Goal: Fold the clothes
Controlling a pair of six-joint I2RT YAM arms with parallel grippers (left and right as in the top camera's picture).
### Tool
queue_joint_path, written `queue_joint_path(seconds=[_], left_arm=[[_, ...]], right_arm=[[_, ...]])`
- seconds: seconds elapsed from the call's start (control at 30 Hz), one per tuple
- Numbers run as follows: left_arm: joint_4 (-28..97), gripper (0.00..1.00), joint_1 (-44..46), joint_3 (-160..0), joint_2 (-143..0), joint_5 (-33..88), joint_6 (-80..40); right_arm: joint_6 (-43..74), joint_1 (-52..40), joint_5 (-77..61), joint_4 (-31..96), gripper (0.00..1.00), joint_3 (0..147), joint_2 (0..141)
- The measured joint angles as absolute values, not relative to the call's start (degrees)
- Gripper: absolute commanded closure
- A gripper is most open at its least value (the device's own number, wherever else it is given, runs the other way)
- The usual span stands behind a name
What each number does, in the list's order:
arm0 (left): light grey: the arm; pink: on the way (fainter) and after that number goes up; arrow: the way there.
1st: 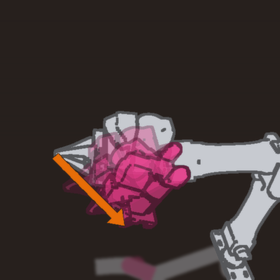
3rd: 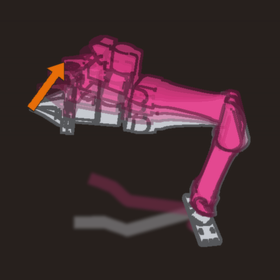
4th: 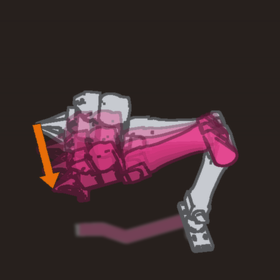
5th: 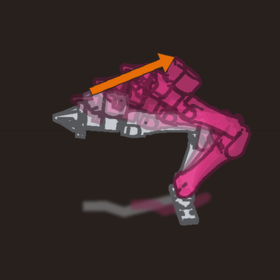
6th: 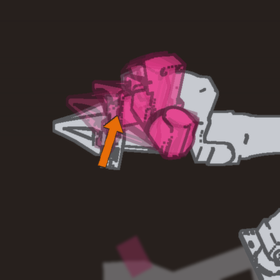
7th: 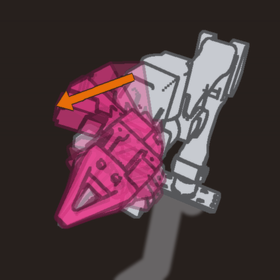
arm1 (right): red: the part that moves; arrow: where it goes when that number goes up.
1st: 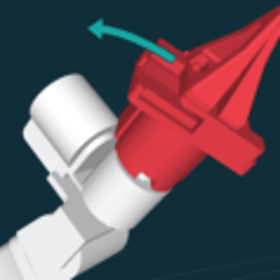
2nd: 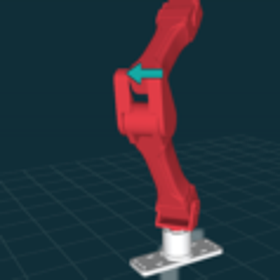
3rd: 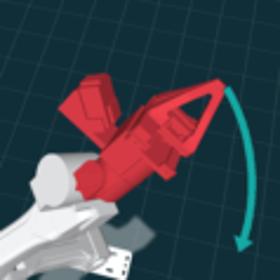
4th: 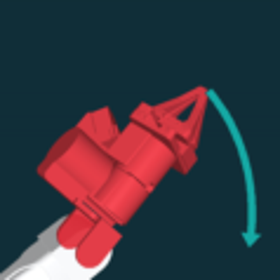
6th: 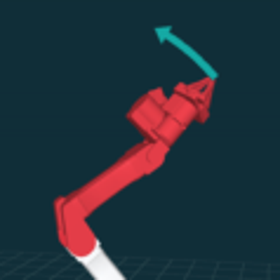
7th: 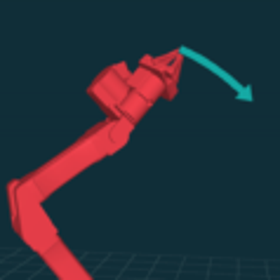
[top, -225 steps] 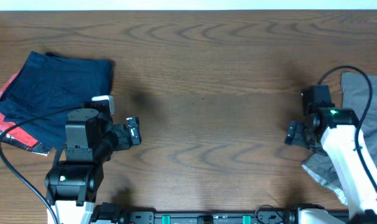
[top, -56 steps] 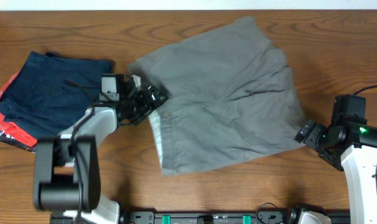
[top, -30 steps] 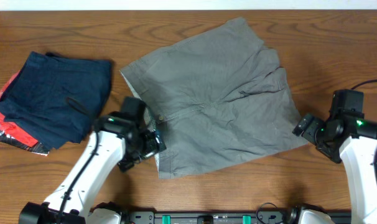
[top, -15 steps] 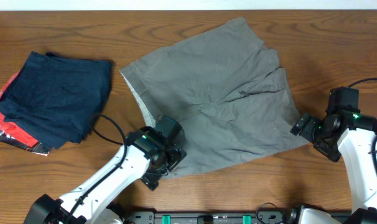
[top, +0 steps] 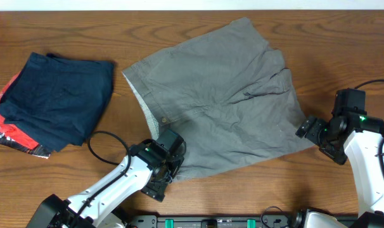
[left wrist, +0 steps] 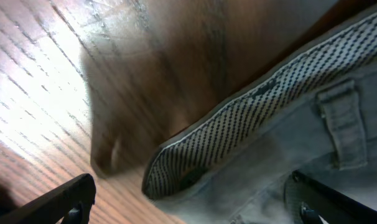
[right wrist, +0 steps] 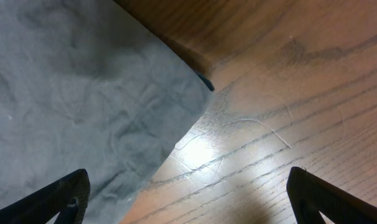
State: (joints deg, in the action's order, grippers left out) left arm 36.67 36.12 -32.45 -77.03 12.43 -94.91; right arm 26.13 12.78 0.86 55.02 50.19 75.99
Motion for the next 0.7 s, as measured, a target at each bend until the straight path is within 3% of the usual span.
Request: queue_joint_path(seconds=[0.03, 0.2, 0.7], left_arm=[[36.0, 0.26, 36.1, -32.4, -77.0, 12.2, -95.4], [34.3, 0.4, 36.1, -32.4, -77.0, 11.6, -96.0], [40.0, 0.38, 36.5, -32.4, -77.0, 12.6, -96.0]], right_arm=[[26.1, 12.8, 0.8, 55.0, 0.01, 50.2, 76.0], [26.1, 12.8, 0.8, 55.1, 0.01, 50.2, 76.0], [26.1, 12.8, 0.8, 55.2, 0.01, 50.2, 76.0]])
